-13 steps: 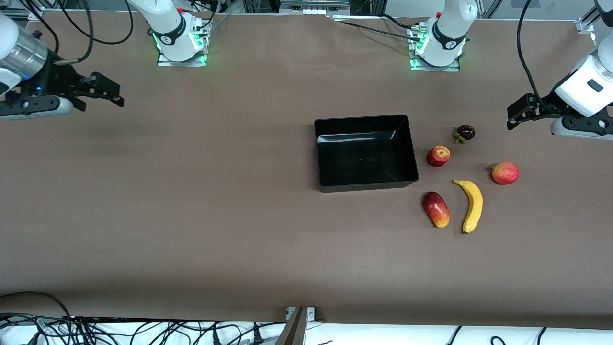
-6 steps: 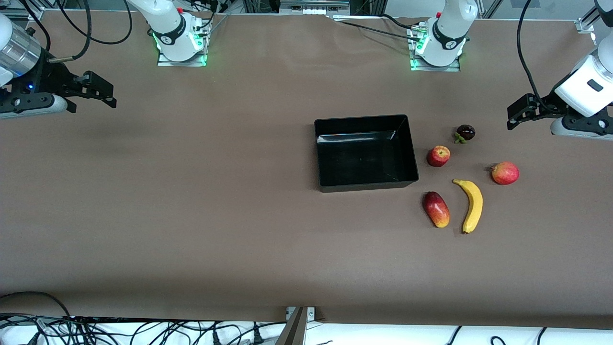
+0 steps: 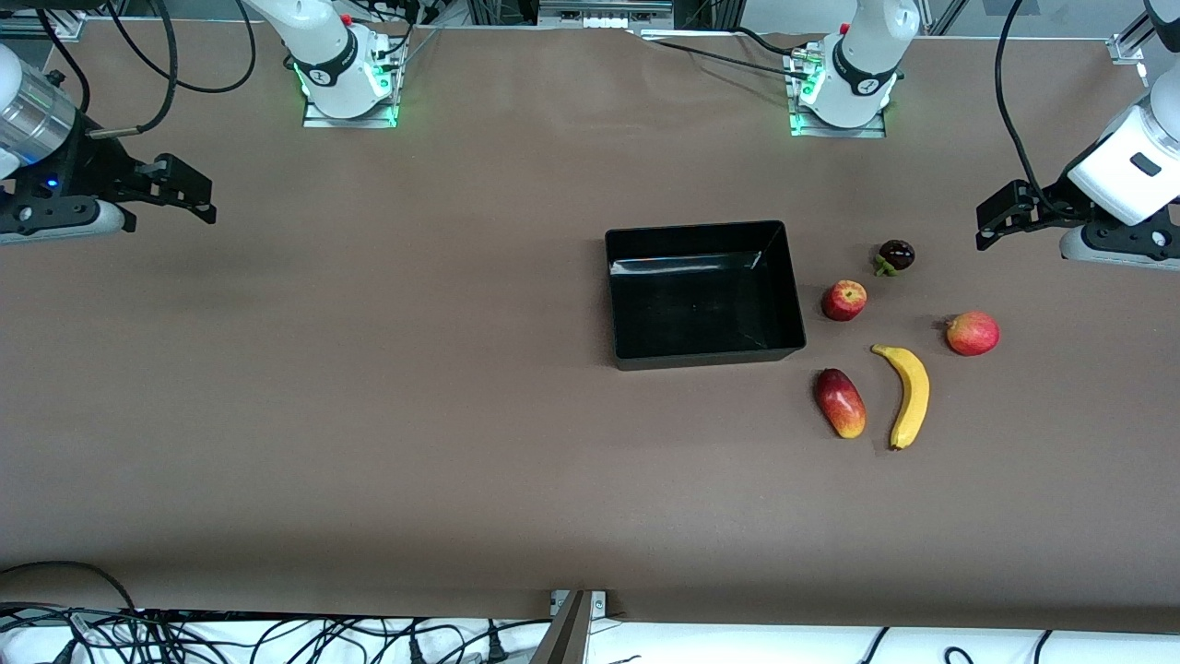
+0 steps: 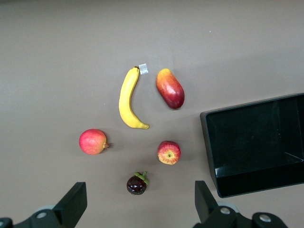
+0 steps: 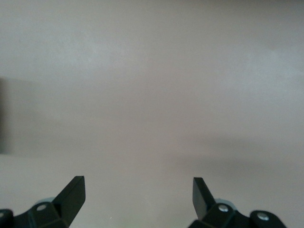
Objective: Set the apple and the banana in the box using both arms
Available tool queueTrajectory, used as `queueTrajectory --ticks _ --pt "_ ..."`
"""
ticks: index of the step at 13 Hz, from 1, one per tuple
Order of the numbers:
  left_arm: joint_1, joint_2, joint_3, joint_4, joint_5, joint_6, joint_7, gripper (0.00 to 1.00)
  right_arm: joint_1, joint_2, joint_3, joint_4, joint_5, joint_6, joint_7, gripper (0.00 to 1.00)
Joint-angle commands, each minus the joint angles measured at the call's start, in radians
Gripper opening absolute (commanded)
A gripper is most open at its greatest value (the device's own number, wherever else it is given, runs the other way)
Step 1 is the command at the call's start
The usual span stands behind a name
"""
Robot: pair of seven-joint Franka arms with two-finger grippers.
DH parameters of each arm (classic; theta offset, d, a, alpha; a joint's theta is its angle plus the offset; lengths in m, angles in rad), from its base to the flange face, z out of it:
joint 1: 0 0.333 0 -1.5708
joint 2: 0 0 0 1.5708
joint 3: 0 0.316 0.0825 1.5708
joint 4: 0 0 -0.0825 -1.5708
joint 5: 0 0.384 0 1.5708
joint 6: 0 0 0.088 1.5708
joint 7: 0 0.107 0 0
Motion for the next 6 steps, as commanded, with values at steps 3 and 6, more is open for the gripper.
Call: queueTrajectory --ticks 3,6 --pt "0.005 0.012 -0.002 0.026 -0.027 -0.007 0.006 1.0 0.001 0.026 0.015 0.028 -0.005 -0.007 -0.012 1.0" --pt "0.007 0.012 -0.001 0.026 -0.027 -0.008 0.007 1.0 0.022 0.023 0.013 0.028 -0.009 -0.008 -0.003 1.0"
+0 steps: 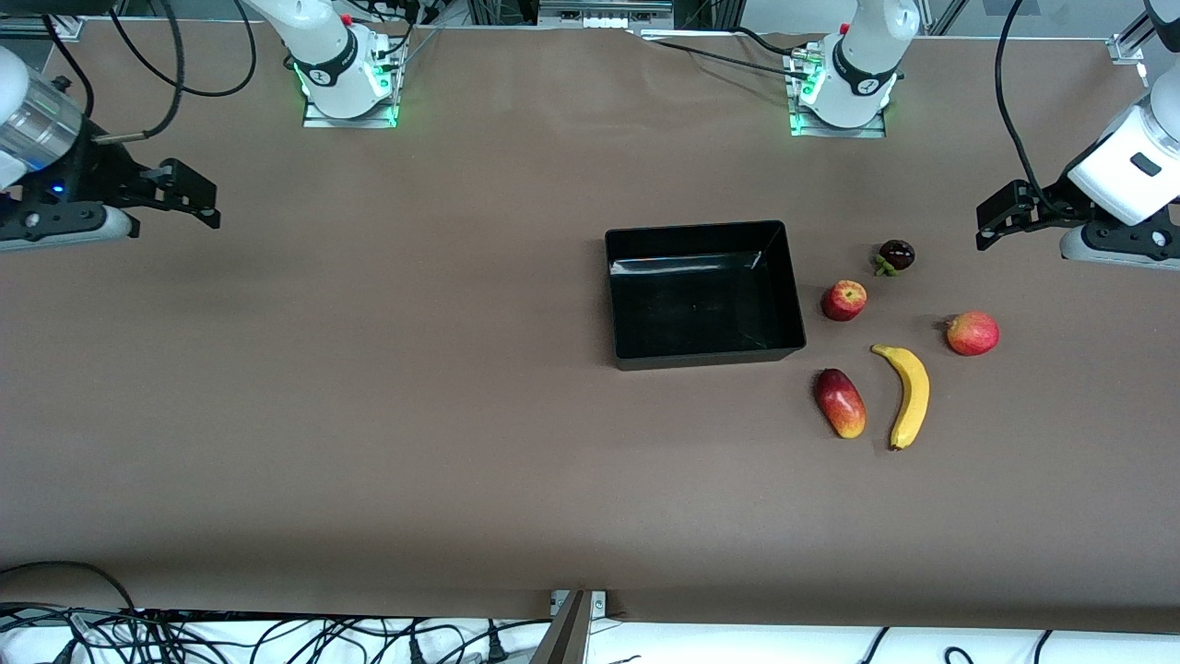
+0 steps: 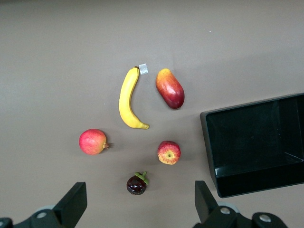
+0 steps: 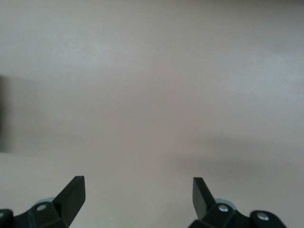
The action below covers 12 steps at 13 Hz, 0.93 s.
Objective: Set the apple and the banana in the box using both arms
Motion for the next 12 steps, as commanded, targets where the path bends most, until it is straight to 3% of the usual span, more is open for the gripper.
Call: queueTrajectory --ticks 1,12 --pt "0.008 0.012 -0.001 0.026 -0.027 -0.008 0.007 1.0 0.008 0.006 0.0 0.022 -0.011 -0.01 -0.003 1.0" --pt "0.007 0.029 -0.004 0.026 -0.012 -0.005 0.004 1.0 0.009 0.006 0.0 0.022 -0.014 0.004 -0.004 1.0"
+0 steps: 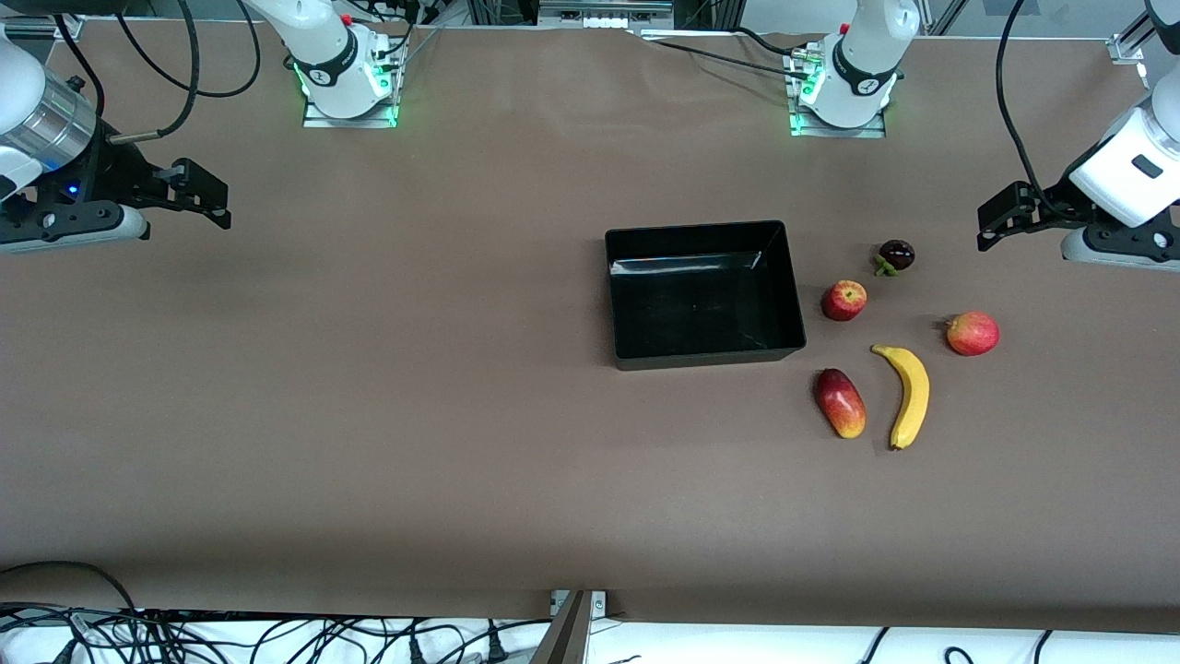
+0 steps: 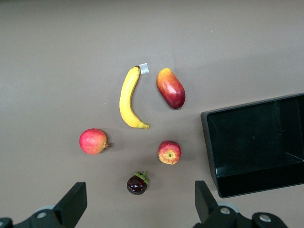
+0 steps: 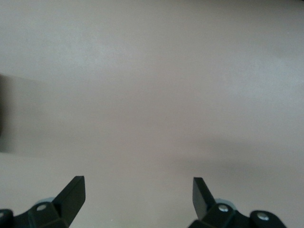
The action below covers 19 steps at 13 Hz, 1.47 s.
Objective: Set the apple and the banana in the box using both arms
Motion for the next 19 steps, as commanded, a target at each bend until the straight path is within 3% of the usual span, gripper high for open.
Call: queueTrajectory --ticks 1,11,16,17,19 --pt "0.004 0.027 -0.001 0.026 -0.012 -0.005 0.004 1.0 0.005 0.006 -0.002 0.019 -0.014 0.002 -0.004 1.0" --pt "0.053 0.037 -0.007 0.035 -0.012 -0.007 0.006 1.0 0.002 0.007 -0.006 0.019 -0.013 0.006 -0.004 1.0" --pt "0.041 0.143 -0.012 0.019 -0.01 -0.002 0.006 1.0 0.003 0.007 -0.005 0.019 -0.011 0.008 -0.004 1.0" --pt "0.039 0.154 -0.012 -0.019 -0.01 0.018 0.006 1.0 0.003 0.006 -0.005 0.019 -0.011 0.009 -0.003 1.0" --pt "0.044 0.139 -0.029 -0.186 -0.01 0.151 0.01 1.0 0.003 0.007 -0.005 0.019 -0.011 0.009 -0.004 1.0"
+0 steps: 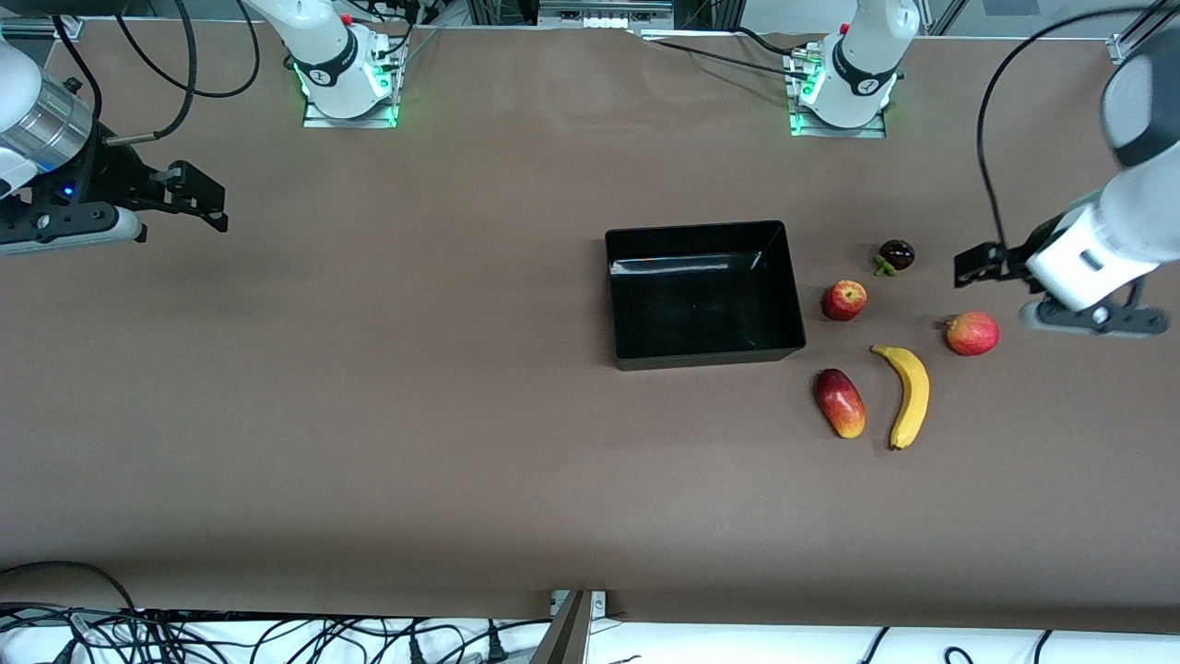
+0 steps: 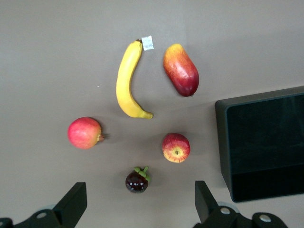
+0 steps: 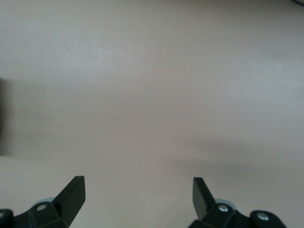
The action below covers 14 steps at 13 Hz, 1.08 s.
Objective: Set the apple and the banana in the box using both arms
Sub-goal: 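Reach the left gripper down over the red apple beside the mangosteen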
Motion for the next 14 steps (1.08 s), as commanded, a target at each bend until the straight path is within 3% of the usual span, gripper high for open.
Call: queueTrajectory --ticks 1,4,7,11,13,14 --pt "-0.001 -0.028 -0.025 -0.218 -0.01 0.16 0.008 1.0 0.004 0.006 -0.001 0.019 -0.009 -0.003 -0.004 1.0" --pt "0.003 -0.047 -0.067 -0.422 -0.01 0.376 0.008 1.0 0.004 0.005 -0.001 0.019 -0.009 -0.003 -0.003 1.0" --pt "0.002 -0.036 -0.091 -0.641 -0.009 0.689 0.017 1.0 0.004 0.005 -0.001 0.019 -0.009 -0.003 -0.003 1.0" --pt "-0.001 0.069 -0.097 -0.79 0.027 1.023 0.022 1.0 0.004 0.005 -0.001 0.019 -0.008 -0.005 -0.003 1.0" --pt "0.0 0.099 -0.097 -0.794 0.031 1.064 0.022 1.0 0.004 0.005 -0.001 0.019 -0.006 -0.006 -0.003 1.0" --pt "0.0 0.096 -0.097 -0.794 0.031 1.062 0.025 0.87 0.004 0.005 -0.001 0.019 -0.008 -0.008 -0.003 1.0"
